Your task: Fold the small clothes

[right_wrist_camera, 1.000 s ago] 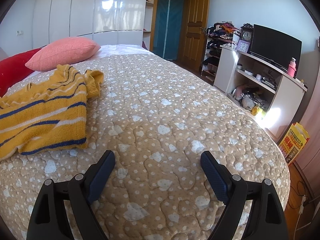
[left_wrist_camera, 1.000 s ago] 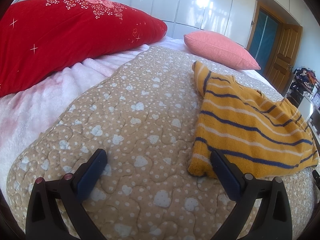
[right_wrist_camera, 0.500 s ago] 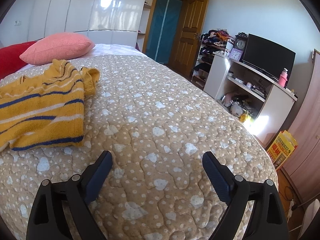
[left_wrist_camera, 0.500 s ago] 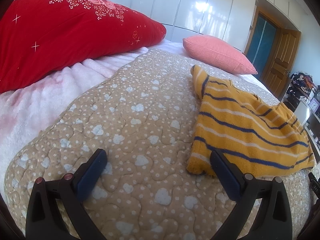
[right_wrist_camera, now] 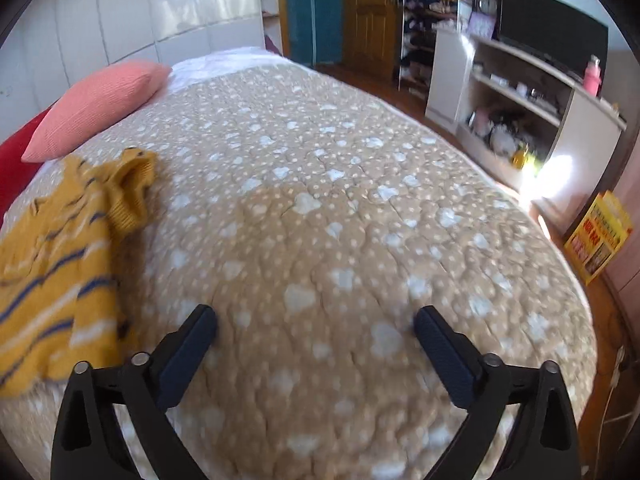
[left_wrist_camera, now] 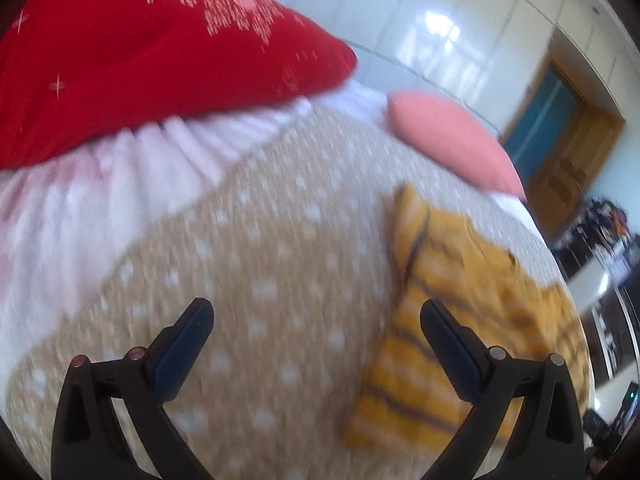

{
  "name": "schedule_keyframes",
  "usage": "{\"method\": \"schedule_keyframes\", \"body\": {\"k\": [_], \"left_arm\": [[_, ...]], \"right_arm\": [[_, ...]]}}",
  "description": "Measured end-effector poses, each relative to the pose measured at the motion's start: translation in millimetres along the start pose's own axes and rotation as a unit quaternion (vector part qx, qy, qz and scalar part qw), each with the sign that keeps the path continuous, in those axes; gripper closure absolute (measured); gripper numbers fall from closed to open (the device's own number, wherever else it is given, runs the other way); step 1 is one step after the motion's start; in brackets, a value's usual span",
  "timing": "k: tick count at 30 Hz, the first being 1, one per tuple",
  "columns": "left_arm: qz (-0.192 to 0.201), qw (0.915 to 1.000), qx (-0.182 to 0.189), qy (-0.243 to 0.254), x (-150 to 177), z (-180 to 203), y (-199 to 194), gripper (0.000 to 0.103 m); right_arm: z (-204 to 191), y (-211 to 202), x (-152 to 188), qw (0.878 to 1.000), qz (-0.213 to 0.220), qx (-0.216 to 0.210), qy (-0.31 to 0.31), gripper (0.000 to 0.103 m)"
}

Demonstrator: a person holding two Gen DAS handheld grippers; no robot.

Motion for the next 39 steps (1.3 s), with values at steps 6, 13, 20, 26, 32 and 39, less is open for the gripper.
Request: {"method": "schedule_keyframes", "body": {"k": [6,13,20,26,32,39], "left_arm": [[0.059,0.9978,-0.030,0.011,-19.1,-8.5,0.2,0.000],[0.068,0.9964,-0.045,-0.022,-24.5,-33.8,-3.0,0.000],[0.087,0.9930,-0.075,-0.027,-35.0,-56.9,-15.2,0.000],[0.044,0.9932,-0.102,-0.036,-38.2,-84.4,-1.8,0.000],[0.052,0.9926,-0.103,-0.037,-42.7,-97.4,-9.6,0.000],[0.023,0.9984,-0.017,-0.049,-40.5,-71.0,-4.1,0.000]], "right_arm": [[-11.5,36.1,-31.5,1.000,-0.018,0.014,-0.012,0.000],[-14.6,37.7,-31.3,1.000,0.000,0.023,-0.019,0.000],[-11.4,33.4,-23.5,1.000,0.006,0.024,-0.017,0.000],[-13.1,34.0,-26.0,1.000,0.005,0.024,-0.018,0.000],[-13.4,34.2,-26.2,1.000,0.005,0.024,-0.018,0.000],[-13.3,34.2,-26.1,1.000,0.005,0.024,-0.018,0.000]]}}
Point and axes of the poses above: each gripper's, at about its wrist camera, not at the fingertips, and y roughly the way its jaws point, z to its right, x to its underside, the point moved 3 cm from there along y, roughly the way its jaws point, and after that the axes turned 8 degrees about z, right-handed, at the moved point
